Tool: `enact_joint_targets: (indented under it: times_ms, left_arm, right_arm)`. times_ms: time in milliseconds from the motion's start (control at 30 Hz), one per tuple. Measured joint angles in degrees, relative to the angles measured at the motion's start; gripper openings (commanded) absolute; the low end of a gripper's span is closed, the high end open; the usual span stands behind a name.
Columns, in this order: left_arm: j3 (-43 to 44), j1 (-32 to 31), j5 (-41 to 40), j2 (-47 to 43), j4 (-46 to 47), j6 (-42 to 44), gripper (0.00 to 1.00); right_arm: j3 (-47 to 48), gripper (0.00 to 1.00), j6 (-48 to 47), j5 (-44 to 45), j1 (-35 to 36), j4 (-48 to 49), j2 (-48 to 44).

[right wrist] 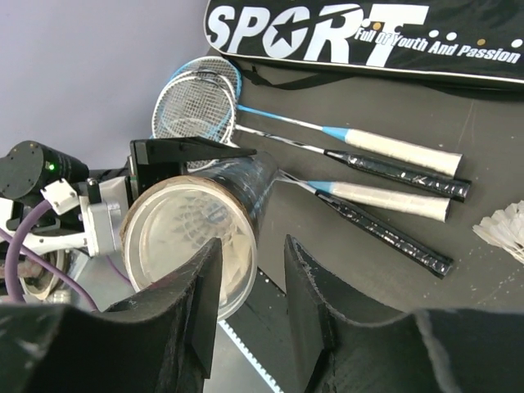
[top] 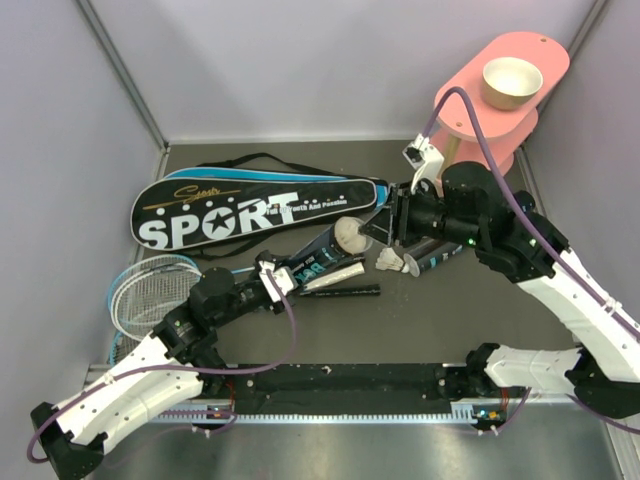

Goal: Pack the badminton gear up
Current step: Close the lid on the shuttle tube.

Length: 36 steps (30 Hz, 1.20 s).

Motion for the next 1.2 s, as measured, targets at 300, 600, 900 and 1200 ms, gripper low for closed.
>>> enact_joint_targets:
  times_ms: [300, 600, 900, 1200]
  left_arm:
    - [0.0, -0.02, 0.02, 0.02, 0.07, 0.0, 0.0]
    - [0.0, -0.02, 0.63, 0.02, -0.59, 0.0, 0.0]
    - [0.0, -0.09, 1.05, 0.04, -1.07, -0.24, 0.0]
    - [0.0, -0.28, 1.18, 0.04, 1.18, -0.63, 0.0]
  right_arm:
    - [0.46, 0.35, -1.03, 0.31, 0.02, -1.18, 0.13]
    - [0.46, 0.35, -1.22, 1.53, 2.71, 1.07, 2.71]
    - [-5.86, 0.48, 0.52, 8.2, 6.14, 7.37, -0.7]
    - [-1.88, 0.59, 1.86, 11.96, 6.43, 2.45, -1.55]
